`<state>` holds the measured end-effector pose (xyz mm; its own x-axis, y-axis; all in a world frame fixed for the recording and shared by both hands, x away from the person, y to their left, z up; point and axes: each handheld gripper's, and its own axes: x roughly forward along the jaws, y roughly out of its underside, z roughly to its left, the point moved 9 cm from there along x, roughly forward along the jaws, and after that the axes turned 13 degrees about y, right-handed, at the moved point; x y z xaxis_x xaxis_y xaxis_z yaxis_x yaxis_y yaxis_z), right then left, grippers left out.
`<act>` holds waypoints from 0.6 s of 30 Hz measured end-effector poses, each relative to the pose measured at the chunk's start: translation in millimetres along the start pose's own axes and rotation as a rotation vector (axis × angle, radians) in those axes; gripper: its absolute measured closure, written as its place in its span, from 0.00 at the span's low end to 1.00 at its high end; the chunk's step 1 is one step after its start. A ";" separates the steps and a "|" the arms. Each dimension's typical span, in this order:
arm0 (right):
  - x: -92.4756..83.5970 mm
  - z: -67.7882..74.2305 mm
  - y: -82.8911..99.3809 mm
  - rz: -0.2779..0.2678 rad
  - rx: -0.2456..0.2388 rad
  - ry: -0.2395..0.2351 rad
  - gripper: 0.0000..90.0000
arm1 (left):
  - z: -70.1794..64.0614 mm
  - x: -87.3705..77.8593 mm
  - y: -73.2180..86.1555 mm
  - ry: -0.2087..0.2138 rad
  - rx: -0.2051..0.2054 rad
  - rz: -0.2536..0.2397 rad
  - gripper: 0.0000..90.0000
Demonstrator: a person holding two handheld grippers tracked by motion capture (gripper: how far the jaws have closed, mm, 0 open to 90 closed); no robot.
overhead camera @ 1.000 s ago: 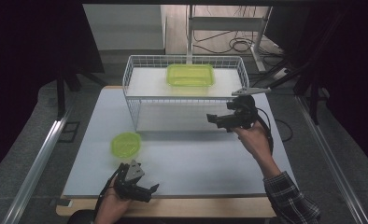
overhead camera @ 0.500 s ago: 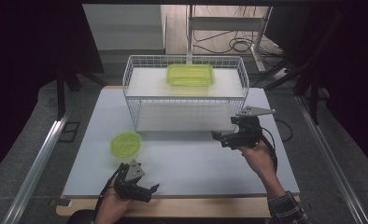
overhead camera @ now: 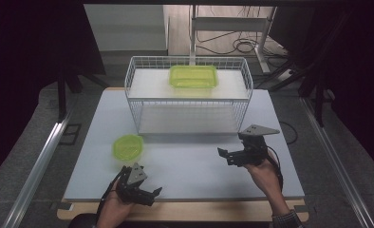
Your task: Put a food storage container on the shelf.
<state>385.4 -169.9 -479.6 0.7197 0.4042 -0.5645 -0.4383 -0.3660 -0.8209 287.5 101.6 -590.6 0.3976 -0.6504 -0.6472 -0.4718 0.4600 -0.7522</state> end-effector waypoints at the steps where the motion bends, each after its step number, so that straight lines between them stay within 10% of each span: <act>1: 0.8 0.1 3.4 0.006 -0.014 0.008 0.01 | -0.1 0.2 0.2 -0.001 0.004 0.002 0.01; 18: -6.6 10.3 43.4 0.013 0.003 -0.001 0.00 | -0.2 1.6 0.5 -0.002 0.012 0.003 0.01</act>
<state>356.1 -179.8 -512.3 0.7135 0.4005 -0.5749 -0.4488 -0.3689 -0.8139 287.8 100.7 -591.9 0.3978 -0.6474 -0.6501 -0.4637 0.4695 -0.7514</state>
